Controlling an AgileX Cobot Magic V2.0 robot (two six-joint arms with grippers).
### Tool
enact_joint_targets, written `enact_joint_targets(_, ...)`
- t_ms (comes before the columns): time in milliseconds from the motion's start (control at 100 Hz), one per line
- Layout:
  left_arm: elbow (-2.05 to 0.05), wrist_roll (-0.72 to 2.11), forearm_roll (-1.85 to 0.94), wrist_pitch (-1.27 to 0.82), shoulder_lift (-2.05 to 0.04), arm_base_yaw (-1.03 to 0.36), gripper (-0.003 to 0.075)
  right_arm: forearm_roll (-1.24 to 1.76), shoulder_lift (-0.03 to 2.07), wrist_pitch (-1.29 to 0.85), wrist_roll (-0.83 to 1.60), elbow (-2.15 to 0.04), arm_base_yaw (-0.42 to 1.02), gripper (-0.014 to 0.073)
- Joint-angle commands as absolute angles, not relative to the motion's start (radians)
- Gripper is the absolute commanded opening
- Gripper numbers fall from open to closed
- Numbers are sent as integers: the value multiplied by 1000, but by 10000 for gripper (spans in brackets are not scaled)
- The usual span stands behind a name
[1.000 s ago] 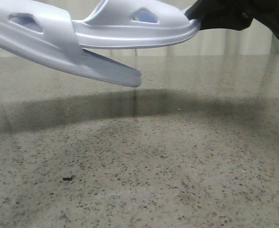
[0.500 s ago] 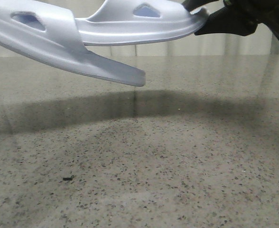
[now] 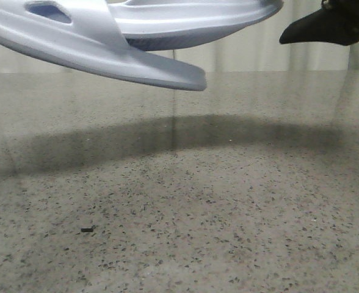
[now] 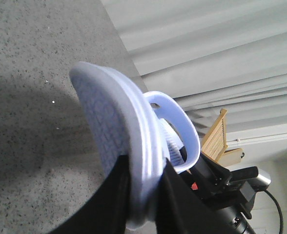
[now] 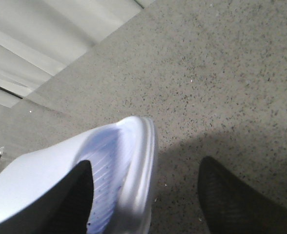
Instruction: Insert blue slippers together front up
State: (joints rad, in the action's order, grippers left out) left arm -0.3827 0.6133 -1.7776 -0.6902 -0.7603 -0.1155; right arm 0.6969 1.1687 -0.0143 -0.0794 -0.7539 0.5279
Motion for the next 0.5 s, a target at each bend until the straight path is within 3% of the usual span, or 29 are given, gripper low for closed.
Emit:
enact_joint_targets(0, -418, 606, -1861, -846, -759, -132, 15, 668, 1105, 16, -68, -790, 521, 416)
enact_joint_targets(490, -418, 606, -1852, -838, -759, -132, 15, 617, 915, 101, -68, -790, 516, 416)
